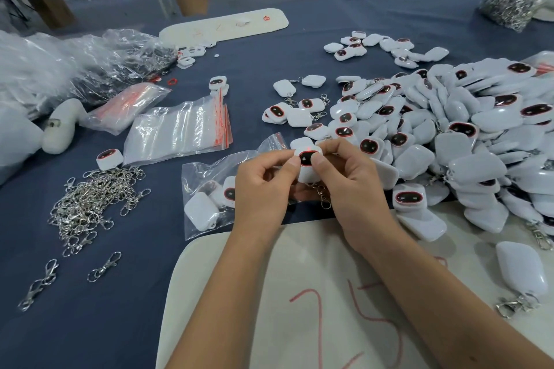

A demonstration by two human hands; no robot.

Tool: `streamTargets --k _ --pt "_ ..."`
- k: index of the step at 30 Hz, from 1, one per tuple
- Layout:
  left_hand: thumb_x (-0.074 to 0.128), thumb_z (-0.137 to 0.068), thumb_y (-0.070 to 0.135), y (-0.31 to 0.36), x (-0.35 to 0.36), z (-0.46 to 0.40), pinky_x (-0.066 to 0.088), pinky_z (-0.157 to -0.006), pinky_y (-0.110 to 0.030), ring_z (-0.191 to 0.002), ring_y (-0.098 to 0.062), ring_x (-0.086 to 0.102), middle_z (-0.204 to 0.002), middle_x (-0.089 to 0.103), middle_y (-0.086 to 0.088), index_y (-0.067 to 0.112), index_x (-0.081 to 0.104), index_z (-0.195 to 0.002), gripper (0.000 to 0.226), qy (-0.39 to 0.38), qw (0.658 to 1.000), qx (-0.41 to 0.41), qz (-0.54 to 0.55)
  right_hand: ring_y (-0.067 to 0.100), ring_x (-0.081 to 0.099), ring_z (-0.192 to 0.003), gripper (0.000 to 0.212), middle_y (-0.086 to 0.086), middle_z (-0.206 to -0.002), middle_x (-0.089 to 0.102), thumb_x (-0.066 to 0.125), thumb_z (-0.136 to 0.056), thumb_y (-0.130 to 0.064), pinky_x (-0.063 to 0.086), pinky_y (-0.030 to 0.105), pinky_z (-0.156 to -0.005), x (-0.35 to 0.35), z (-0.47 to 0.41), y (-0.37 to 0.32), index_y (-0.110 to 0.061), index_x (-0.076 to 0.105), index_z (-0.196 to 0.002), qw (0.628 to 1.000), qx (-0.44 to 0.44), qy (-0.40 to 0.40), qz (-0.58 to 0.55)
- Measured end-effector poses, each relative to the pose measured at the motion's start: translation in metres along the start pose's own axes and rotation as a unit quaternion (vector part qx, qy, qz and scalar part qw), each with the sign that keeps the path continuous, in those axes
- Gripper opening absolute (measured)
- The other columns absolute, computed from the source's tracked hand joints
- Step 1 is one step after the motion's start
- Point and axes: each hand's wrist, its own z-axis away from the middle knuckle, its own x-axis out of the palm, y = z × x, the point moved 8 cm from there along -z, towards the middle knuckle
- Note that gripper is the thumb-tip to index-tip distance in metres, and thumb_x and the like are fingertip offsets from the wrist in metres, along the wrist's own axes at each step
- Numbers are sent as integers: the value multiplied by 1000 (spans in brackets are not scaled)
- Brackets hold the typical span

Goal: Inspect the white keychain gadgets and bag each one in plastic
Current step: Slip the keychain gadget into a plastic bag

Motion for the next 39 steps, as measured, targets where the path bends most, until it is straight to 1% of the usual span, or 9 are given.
streamTargets --k 3,7,10,18,24,26,30,33,39 --pt "61 -101 6 0 0 1 58 -58 -33 -64 -21 66 -82 71 -13 4 78 -104 17 1 1000 -5 12 23 73 -65 9 13 -83 74 59 -106 -10 62 31 -61 0 -1 0 -6 64 -100 1000 0 -2 6" --pt "59 -101 5 2 -3 1 51 -51 -20 -52 -9 61 -67 67 0 3 78 -103 18 18 1000 -2 15 27 77 -70 13 12 -90 77 59 -104 -1 63 32 -69 3 -1 1 -11 66 -108 999 -13 -23 35" --pt "61 -101 6 2 -5 -1 51 -54 -22 -58 -10 60 -70 69 2 6 79 -101 18 27 1000 3 0 28 78 -72 22 10 -92 78 59 -101 5 63 31 -71 3 -1 1 -13 66 -110 998 -21 -25 44" --pt "59 -101 8 3 -13 -2 57 -66 -34 -68 -15 64 -75 70 1 14 78 -94 21 79 995 24 -63 30 78 -76 24 9 -94 79 61 -98 8 64 33 -68 -1 -1 1 -13 68 -108 998 -28 -2 51" --pt "67 -88 11 11 -31 4 49 -72 -19 -73 -4 61 -79 67 10 25 68 -89 14 186 955 73 -217 28 79 -72 21 3 -91 77 60 -100 5 63 28 -72 -6 -3 8 -14 66 -107 999 -1 23 48" --pt "72 -86 22 9 -33 5 47 -71 -21 -76 -3 60 -83 65 11 27 63 -93 13 198 944 56 -257 29 79 -73 20 5 -92 77 59 -101 4 63 28 -72 -6 -3 8 -13 65 -108 999 0 20 43" --pt "81 -80 42 9 -34 7 39 -68 -29 -80 -10 57 -86 58 12 28 51 -97 37 202 914 36 -350 30 78 -73 19 8 -92 76 58 -101 4 63 29 -71 -4 -3 9 -13 64 -108 999 3 14 36" --pt "81 -80 36 11 -39 8 41 -74 -34 -83 -15 57 -84 57 12 28 49 -97 37 210 907 27 -365 28 78 -72 20 9 -92 75 57 -102 3 62 28 -66 -3 -3 7 -15 64 -107 999 0 14 42" --pt "70 -85 27 16 -42 9 53 -84 -47 -81 -16 62 -79 63 10 24 56 -88 15 218 920 24 -325 25 75 -69 30 9 -92 73 58 -99 6 56 26 -57 -3 -3 5 -18 62 -116 998 -11 6 67"
